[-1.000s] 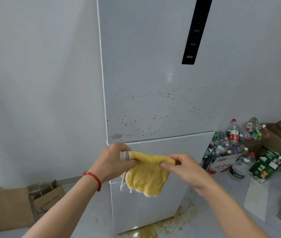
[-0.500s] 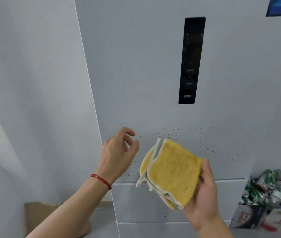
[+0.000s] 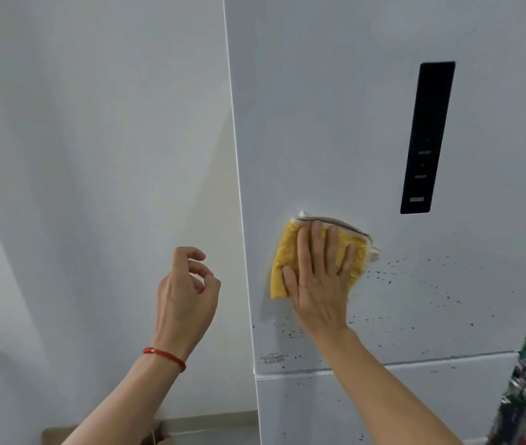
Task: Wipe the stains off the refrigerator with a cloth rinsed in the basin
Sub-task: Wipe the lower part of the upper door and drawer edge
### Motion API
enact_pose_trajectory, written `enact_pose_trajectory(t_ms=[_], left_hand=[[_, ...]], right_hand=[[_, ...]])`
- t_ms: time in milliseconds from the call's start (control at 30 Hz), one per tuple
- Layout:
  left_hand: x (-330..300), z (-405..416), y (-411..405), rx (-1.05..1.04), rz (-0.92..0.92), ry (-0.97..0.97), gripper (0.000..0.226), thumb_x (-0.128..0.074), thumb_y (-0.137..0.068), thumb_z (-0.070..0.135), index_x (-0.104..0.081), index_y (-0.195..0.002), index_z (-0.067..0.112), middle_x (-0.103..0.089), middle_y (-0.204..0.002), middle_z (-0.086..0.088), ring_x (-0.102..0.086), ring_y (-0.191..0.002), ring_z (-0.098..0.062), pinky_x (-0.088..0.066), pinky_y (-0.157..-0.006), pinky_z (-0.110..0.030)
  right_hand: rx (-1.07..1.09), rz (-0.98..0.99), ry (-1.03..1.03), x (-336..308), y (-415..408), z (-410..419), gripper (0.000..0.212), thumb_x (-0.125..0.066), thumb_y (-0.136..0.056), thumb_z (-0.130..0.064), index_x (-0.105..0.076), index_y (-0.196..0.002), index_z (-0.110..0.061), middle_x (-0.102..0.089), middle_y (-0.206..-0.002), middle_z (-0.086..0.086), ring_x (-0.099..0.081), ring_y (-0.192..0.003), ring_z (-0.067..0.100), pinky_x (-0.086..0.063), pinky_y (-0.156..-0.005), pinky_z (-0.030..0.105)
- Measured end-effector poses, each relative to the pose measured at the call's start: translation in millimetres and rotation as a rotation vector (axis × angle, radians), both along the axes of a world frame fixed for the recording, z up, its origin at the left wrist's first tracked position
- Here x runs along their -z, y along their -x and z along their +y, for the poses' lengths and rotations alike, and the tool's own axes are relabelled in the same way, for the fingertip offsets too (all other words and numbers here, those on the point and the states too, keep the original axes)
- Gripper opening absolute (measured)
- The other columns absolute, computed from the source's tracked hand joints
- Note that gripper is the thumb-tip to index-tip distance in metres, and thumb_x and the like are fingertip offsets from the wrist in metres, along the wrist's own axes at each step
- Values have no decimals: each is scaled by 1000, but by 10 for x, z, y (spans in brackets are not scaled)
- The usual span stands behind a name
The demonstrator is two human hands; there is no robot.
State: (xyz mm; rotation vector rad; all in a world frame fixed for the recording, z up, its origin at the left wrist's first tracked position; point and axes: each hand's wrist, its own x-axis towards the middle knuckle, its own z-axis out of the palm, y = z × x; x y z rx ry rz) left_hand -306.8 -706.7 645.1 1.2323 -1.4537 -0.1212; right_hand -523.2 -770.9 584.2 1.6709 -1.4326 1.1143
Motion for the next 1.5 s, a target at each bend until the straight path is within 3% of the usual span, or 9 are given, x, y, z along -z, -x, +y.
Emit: enact_pose_trajectory(t_ms=[167,267,433,633,833,933,1033,1300,1500], left_hand=[[-129,-221,220,37,55,55,25,-60,-91,7,-51,-111,19,-61,-104,2,-59,-76,-10,-46,-71,-30],[-99,-261,436,-14,27,122,34,-63,-88,6,-52,-118,17,-45,-120,3,-55,-100,-24,-47,-84,-37],[-80,-211,809,19,-197,379,36,-57,-79,2,-61,-115,2,-51,-117,-12,-45,-104,-27,-32,-101,-21],[-126,-188,1285,148,-413,456,42,-52,-74,-4,-67,-113,3,-59,-122,-11,-54,-112,-34,-49,-92,-46],[-233,-116,2042,316,-486,469,42,-51,-74,-2,-71,-110,5,-63,-125,-12,-57,-116,-34,-50,-94,-45],[-244,-66,2304,361,-521,456,40,-52,-75,-4,-71,-109,6,-63,-127,-11,-56,-117,-33,-49,-94,-41],[-175,-66,2342,352,-528,426,37,-52,-77,-5,-71,-107,6,-62,-128,-10,-56,-116,-32,-49,-93,-40],[-9,-81,2095,268,-504,382,35,-51,-78,-3,-70,-105,7,-62,-120,-7,-55,-108,-24,-45,-88,-28],[93,-66,2318,336,-479,352,37,-57,-77,-11,-69,-107,7,-62,-115,-5,-57,-107,-22,-41,-92,-17]], right_hand=[[-110,450,31,177,-547,-57,64,-51,-106,-43,-31,-163,-23,-19,-172,-3,-12,-161,21,-9,-129,56],[-125,469,37,88,-39,-35,66,-48,-107,-48,-27,-164,-23,-21,-172,-4,-16,-160,20,-15,-128,56],[138,-63,-6,-74,1423,35,74,-18,-107,-54,-3,-167,-13,-7,-174,14,-4,-161,35,-1,-126,64],[183,-976,55,-181,1802,-14,70,1,-105,-61,22,-161,-24,22,-172,1,19,-159,21,1,-126,63],[19,-53,-75,109,1414,87,74,-26,-109,-48,7,-166,-14,6,-174,12,4,-161,35,0,-126,64],[79,105,-53,38,2220,64,77,-28,-106,-51,8,-166,-20,4,-174,7,2,-161,32,-7,-124,67],[199,-338,-99,-5,2973,69,73,-5,-105,-57,17,-164,-20,18,-173,9,16,-160,27,6,-127,58],[178,-1422,6,51,2753,-43,74,-10,-103,-52,17,-163,-19,21,-172,5,16,-159,23,6,-127,58],[8,-653,-132,342,1742,172,74,-15,-108,-46,18,-162,-8,30,-168,17,27,-156,36,18,-122,61]])
